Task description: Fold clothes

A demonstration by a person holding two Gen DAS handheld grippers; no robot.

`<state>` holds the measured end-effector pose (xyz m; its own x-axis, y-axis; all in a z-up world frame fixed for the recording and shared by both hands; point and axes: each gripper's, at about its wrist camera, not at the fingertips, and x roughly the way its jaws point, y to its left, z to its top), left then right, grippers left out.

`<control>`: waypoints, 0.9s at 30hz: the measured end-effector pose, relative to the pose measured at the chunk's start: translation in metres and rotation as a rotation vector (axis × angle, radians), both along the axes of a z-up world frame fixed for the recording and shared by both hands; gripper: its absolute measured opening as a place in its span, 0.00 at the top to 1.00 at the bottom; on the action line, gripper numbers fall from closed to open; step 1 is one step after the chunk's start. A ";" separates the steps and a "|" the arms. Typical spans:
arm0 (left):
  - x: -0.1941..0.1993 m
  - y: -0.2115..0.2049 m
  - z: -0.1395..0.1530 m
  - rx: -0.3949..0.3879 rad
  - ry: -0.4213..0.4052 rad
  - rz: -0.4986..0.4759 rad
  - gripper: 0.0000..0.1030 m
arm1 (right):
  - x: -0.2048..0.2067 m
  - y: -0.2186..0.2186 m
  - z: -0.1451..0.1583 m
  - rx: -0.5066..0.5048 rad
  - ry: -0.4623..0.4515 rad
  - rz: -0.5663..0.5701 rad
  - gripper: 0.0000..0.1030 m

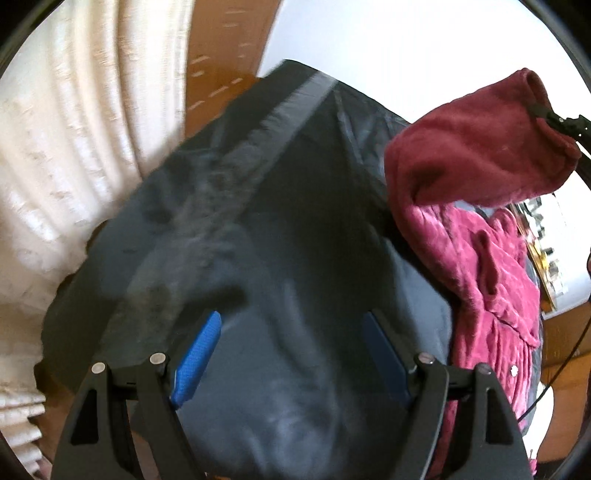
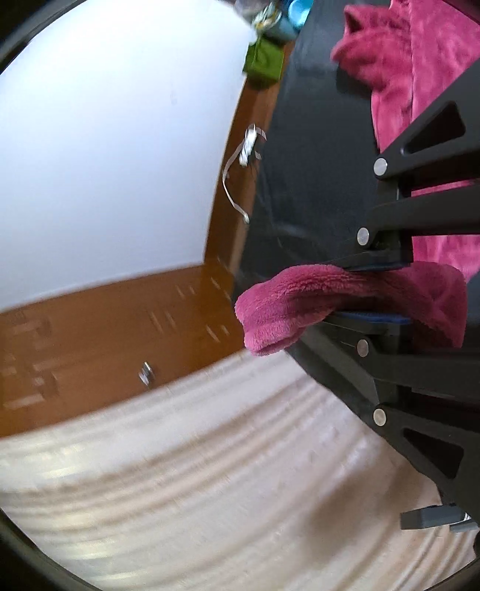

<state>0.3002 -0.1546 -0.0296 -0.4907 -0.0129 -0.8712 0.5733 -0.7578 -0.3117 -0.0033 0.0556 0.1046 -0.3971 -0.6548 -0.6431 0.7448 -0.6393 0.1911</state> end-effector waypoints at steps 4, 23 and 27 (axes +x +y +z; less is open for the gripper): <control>-0.029 0.024 0.002 0.002 0.011 -0.077 0.20 | -0.024 0.053 0.016 -0.018 0.015 -0.116 0.83; -0.126 0.162 0.015 -0.133 -0.009 -0.273 0.19 | -0.080 0.288 0.010 -0.093 -0.092 -0.433 0.83; -0.139 0.185 0.015 -0.158 -0.019 -0.270 0.20 | -0.087 0.330 0.000 -0.101 -0.127 -0.470 0.83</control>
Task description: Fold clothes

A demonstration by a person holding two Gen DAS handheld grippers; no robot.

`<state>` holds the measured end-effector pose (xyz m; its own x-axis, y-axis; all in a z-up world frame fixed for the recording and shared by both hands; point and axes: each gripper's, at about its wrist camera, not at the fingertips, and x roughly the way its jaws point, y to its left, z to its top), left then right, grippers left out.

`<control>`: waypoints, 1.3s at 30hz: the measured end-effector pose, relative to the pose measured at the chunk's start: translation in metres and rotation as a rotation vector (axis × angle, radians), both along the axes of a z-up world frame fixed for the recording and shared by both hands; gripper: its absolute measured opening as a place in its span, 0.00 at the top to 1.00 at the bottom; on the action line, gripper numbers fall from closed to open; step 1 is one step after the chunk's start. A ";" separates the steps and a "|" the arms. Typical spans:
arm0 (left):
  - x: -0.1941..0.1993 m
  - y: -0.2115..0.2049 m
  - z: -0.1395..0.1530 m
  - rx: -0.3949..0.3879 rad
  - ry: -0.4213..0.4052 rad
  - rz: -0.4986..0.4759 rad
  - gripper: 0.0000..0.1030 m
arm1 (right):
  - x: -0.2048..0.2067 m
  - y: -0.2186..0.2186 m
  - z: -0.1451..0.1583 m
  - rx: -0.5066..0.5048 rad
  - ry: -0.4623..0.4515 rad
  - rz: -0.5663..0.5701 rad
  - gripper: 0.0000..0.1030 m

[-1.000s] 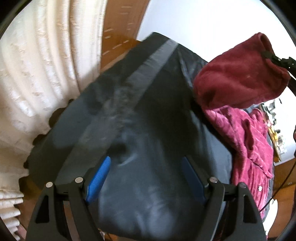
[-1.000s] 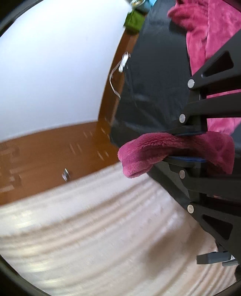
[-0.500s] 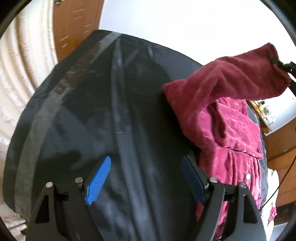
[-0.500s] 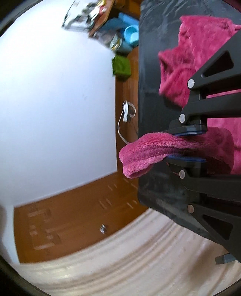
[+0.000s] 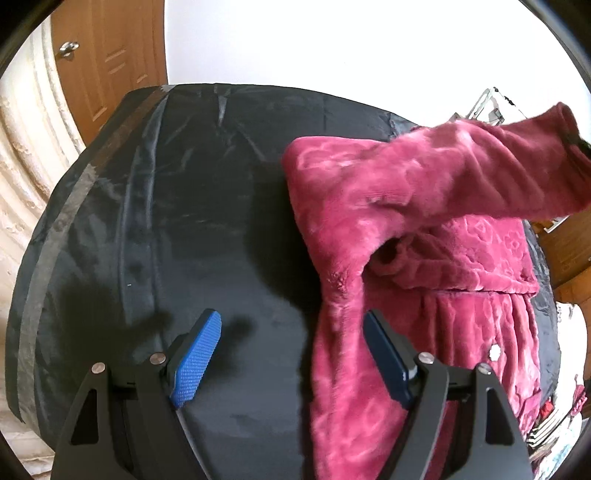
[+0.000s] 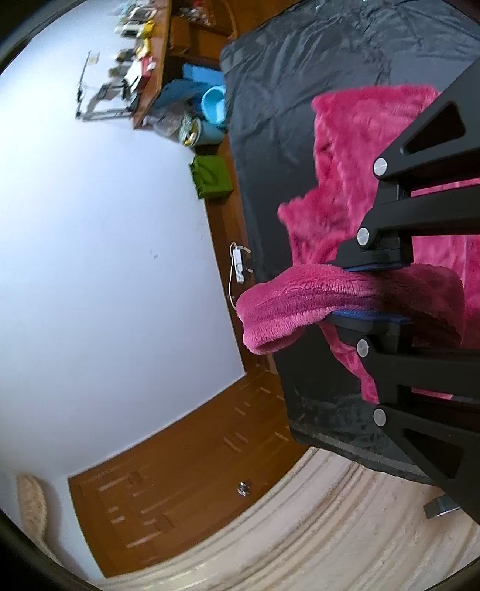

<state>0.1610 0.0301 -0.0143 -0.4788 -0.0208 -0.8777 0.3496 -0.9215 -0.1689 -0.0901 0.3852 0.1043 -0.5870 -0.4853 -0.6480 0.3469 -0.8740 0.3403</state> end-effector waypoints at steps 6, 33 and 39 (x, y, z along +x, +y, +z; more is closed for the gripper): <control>-0.013 0.025 -0.004 -0.044 -0.024 0.021 0.19 | -0.003 0.067 -0.014 -0.061 -0.062 -0.052 0.83; -0.093 0.081 -0.028 -0.151 -0.034 0.159 0.20 | 0.026 0.075 0.071 -0.258 0.122 0.200 0.83; -0.093 0.043 -0.042 -0.148 -0.108 0.197 0.20 | 0.005 0.097 0.012 -0.044 0.051 0.041 0.83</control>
<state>0.0683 0.0731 -0.0565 -0.3567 -0.2362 -0.9039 0.5337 -0.8456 0.0104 -0.0855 0.4820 0.1167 -0.5973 -0.5373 -0.5954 0.4002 -0.8431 0.3593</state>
